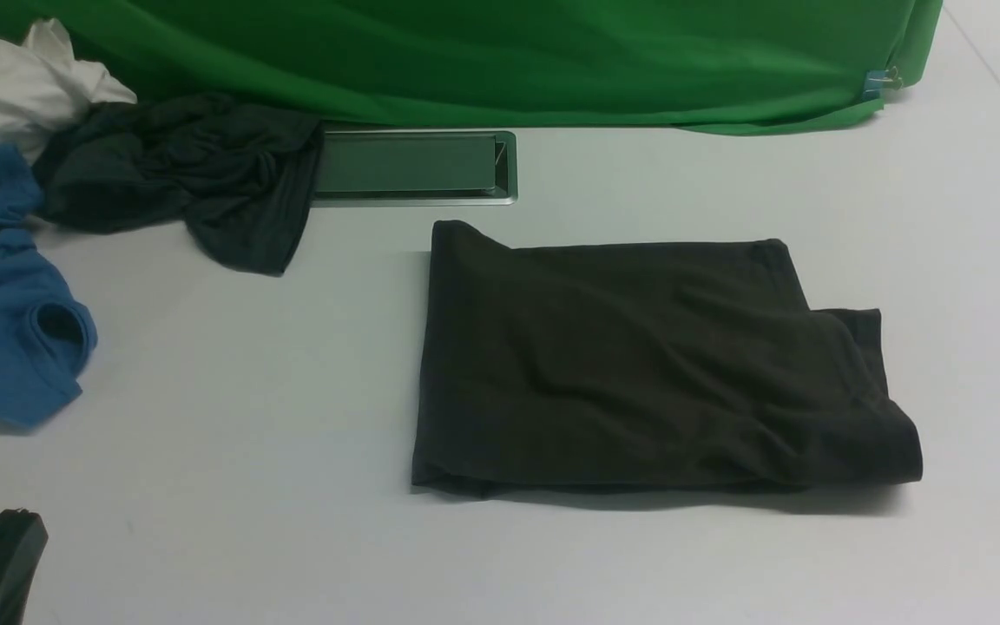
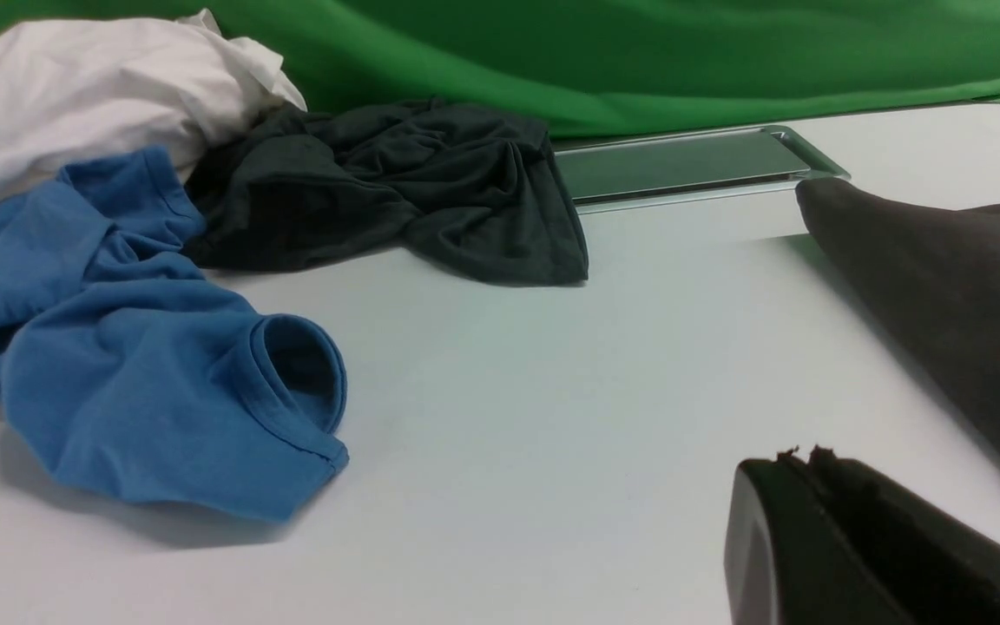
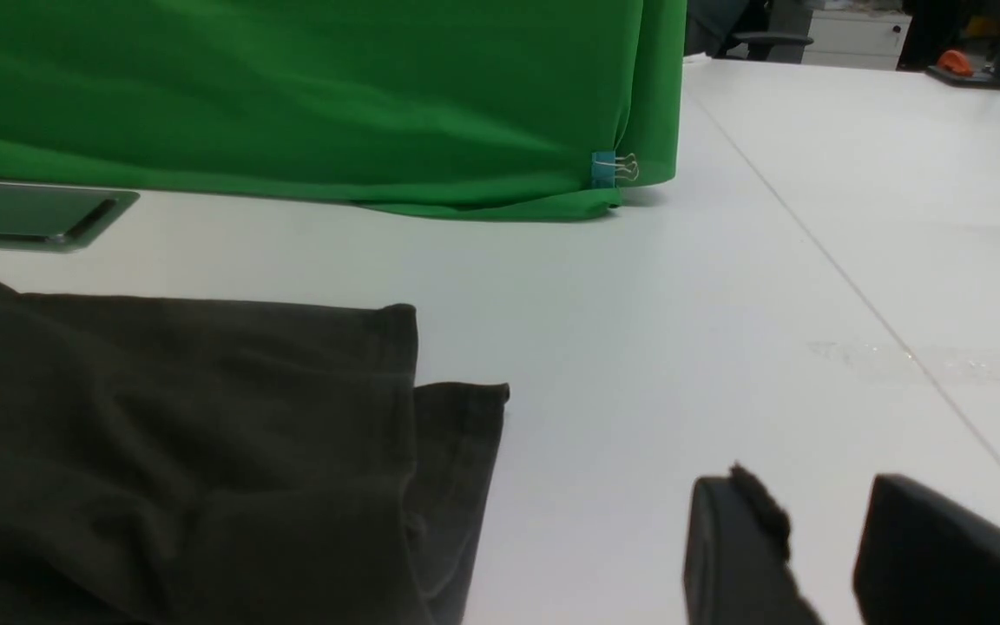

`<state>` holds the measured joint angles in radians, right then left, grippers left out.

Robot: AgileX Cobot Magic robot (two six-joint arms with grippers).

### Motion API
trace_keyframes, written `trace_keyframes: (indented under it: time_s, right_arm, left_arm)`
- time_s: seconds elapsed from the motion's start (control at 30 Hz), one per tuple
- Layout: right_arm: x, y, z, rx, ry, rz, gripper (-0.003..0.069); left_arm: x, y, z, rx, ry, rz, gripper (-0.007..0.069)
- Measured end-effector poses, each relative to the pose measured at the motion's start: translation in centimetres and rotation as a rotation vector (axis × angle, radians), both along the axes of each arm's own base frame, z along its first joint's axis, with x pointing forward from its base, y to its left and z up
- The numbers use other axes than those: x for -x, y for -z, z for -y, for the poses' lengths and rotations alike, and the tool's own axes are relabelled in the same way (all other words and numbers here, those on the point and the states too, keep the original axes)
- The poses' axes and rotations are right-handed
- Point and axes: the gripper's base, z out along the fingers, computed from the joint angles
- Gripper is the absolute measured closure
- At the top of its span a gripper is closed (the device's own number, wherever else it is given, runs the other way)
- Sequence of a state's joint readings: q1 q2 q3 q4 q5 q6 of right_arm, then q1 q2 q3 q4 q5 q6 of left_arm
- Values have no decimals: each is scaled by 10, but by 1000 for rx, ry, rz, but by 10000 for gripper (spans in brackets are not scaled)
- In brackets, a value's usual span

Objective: Fold a long-sleeved shirt on a white desktop.

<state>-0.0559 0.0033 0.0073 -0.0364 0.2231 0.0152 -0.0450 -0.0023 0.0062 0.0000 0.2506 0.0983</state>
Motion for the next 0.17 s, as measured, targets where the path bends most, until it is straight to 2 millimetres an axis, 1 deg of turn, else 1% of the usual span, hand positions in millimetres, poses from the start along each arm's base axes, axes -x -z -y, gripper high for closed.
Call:
trace_keyframes:
  time_s: [0.17]
  right_arm:
    - [0,0,0,0,0,0,419]
  left_arm:
    - [0,0,0,0,0,0,605]
